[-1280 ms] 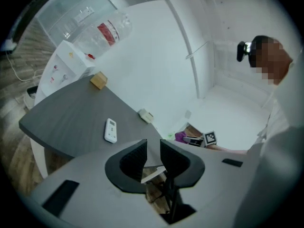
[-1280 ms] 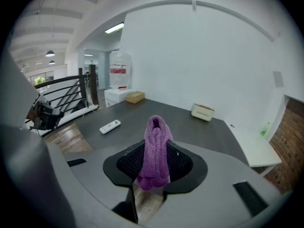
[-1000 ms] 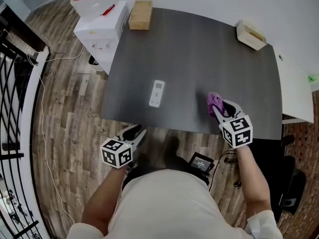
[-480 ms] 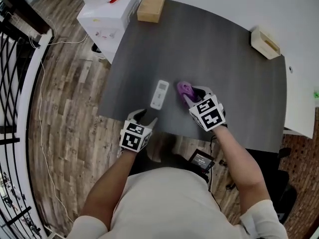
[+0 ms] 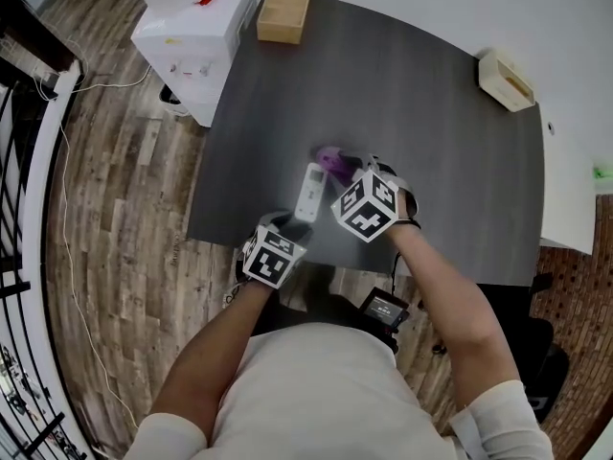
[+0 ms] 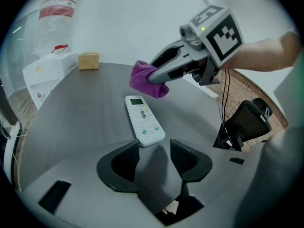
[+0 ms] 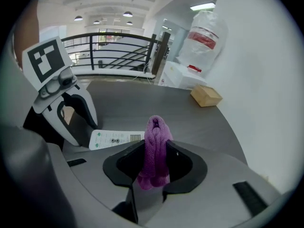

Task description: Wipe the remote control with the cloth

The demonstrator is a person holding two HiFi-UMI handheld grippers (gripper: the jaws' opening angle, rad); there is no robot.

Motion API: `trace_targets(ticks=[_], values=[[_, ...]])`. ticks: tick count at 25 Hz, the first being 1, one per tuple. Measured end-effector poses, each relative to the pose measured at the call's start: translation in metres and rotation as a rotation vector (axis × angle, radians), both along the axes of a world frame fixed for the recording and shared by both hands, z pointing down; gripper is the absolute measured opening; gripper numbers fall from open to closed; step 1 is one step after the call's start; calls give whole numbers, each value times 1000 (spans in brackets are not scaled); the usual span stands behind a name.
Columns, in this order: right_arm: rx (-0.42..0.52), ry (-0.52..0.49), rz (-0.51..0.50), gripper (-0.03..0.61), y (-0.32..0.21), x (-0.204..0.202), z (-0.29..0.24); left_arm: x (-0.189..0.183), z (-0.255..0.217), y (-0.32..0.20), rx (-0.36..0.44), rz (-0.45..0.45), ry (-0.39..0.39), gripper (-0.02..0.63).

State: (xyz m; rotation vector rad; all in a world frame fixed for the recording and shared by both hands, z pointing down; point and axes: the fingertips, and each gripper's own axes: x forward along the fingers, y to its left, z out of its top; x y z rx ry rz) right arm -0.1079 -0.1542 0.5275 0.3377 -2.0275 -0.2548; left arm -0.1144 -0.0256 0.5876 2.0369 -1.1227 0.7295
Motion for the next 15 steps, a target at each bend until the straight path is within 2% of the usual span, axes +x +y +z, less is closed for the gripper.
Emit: trace_targets(ticks=[4, 7, 11, 15], values=[[38, 85, -102, 123, 7, -20, 16, 2, 6, -3, -15, 15, 1, 197], [41, 109, -156, 121, 23, -26, 25, -2, 9, -6, -11, 24, -37, 135], [-1, 89, -136, 121, 36, -25, 29, -3, 10, -7, -2, 56, -68, 130], [-50, 62, -129, 118, 55, -25, 28, -3, 10, -7, -9, 50, -75, 130]])
